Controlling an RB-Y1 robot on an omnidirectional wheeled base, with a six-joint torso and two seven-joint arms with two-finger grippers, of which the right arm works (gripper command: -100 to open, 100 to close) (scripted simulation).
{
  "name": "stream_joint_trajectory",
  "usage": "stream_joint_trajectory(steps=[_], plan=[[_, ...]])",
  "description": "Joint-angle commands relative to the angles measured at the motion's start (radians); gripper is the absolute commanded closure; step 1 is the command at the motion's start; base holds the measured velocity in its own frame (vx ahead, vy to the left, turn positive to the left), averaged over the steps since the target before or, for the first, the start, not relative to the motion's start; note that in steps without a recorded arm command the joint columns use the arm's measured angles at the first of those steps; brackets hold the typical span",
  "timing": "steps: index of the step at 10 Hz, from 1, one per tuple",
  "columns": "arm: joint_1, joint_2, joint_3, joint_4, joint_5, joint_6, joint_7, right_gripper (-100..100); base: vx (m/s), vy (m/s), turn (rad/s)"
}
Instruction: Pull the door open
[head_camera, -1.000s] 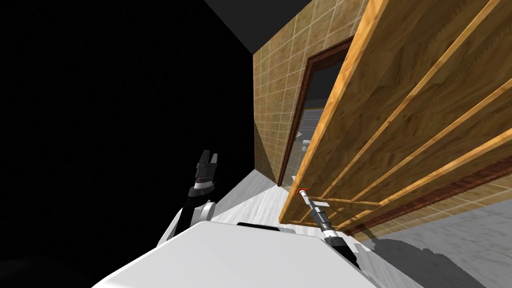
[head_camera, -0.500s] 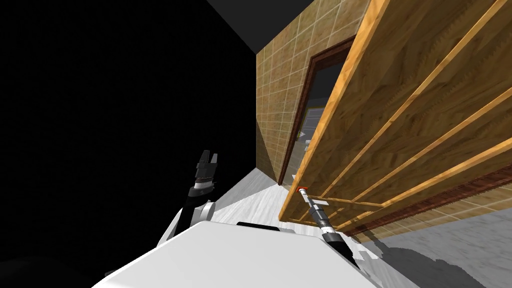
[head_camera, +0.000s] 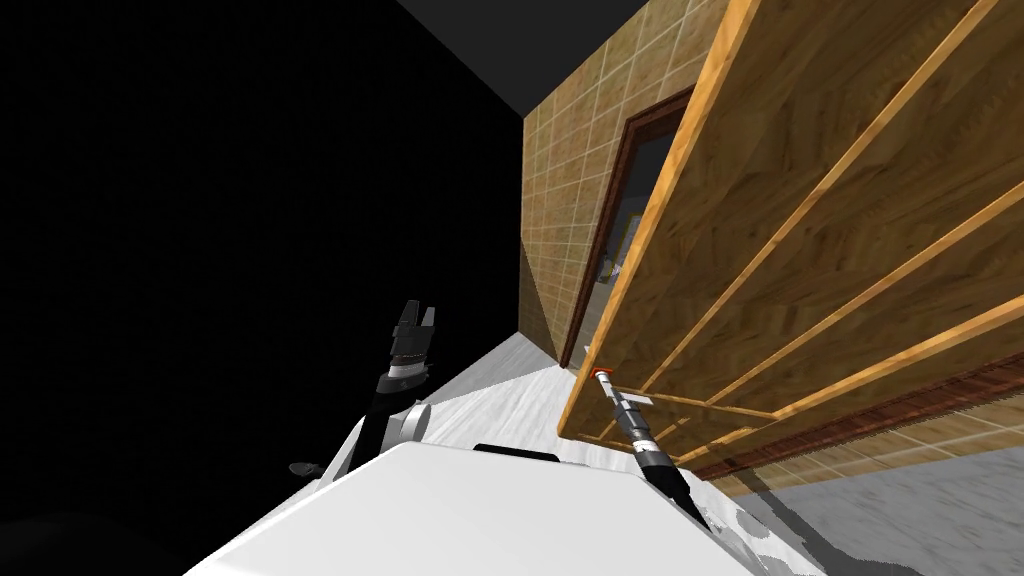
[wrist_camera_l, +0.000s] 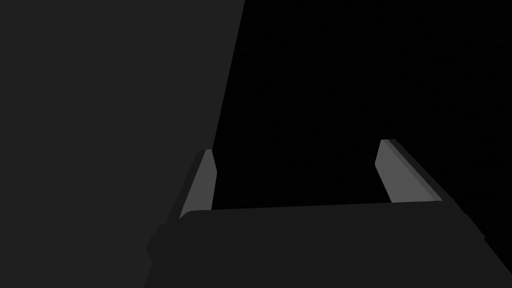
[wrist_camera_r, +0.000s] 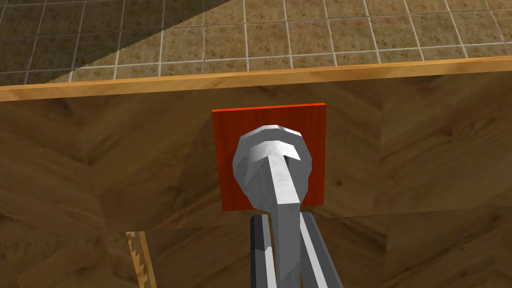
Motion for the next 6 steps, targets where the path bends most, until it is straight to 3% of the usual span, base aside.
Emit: stream_joint_trajectory(steps=[1, 6], plan=[[-0.005, 0.01, -0.026, -0.012, 0.011, 0.03, 0.009, 100, -0.19, -0.054, 0.158], [-0.028, 0.042, -0.094, -0.046, 0.044, 0.105, 0.031, 100, -0.193, -0.066, 0.152]])
